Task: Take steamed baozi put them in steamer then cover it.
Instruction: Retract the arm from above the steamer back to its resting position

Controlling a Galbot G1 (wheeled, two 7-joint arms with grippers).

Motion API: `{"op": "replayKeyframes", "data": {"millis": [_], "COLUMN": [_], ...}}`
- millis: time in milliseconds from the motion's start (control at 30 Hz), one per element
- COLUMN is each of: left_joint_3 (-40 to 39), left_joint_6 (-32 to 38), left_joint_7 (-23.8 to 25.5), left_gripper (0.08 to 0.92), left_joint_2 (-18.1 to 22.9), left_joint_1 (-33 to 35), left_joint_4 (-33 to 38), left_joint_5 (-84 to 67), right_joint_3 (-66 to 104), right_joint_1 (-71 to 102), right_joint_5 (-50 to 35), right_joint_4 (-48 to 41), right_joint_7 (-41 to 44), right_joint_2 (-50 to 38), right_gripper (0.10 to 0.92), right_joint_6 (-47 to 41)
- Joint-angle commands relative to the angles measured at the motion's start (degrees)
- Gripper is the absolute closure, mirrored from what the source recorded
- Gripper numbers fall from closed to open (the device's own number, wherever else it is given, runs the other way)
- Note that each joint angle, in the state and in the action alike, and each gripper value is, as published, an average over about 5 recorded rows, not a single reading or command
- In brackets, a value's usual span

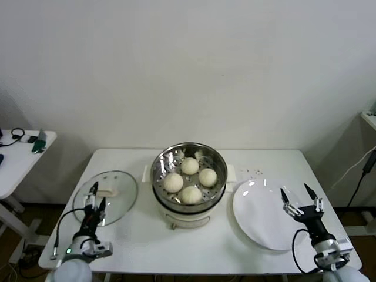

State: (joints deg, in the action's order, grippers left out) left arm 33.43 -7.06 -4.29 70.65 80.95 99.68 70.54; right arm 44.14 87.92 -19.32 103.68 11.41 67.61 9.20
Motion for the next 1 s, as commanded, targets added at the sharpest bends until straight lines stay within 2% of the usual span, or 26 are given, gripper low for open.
{"op": "replayKeyframes", "data": {"millis": [33, 267, 600, 1000], "left_joint_3": [-2.3, -1.9, -0.8, -0.6], "left_joint_6": [1.6, 3.4, 4.3, 5.0], "left_joint_7": [-2.2, -1.9, -3.0, -3.9], "left_gripper": [0.177, 0.177, 0.177, 0.177], "left_joint_2": [0.3, 0.8, 1.6, 1.6], "left_joint_1": [-11.6, -15.6, -20.2, -22.9], "left_joint_4": [-16.6, -23.8, -29.2, -30.5], "left_joint_5": [13.6, 15.8, 16.7, 13.9], "right_joint_3": [2.7, 3.3, 3.4, 3.0], "right_joint_1": [3.0, 3.6, 3.6, 3.6], "right_joint_5": [3.0, 4.4, 5.5, 7.3], "right_joint_4": [0.6, 1.0, 0.7, 0.0], "right_joint_7": [0.3, 0.8, 1.8, 2.8], "right_joint_2": [3.4, 5.0, 5.8, 6.8], "right_gripper": [0.203, 0.203, 0.203, 0.203], "right_joint_6": [0.0, 0.1, 0.6, 1.4]}}
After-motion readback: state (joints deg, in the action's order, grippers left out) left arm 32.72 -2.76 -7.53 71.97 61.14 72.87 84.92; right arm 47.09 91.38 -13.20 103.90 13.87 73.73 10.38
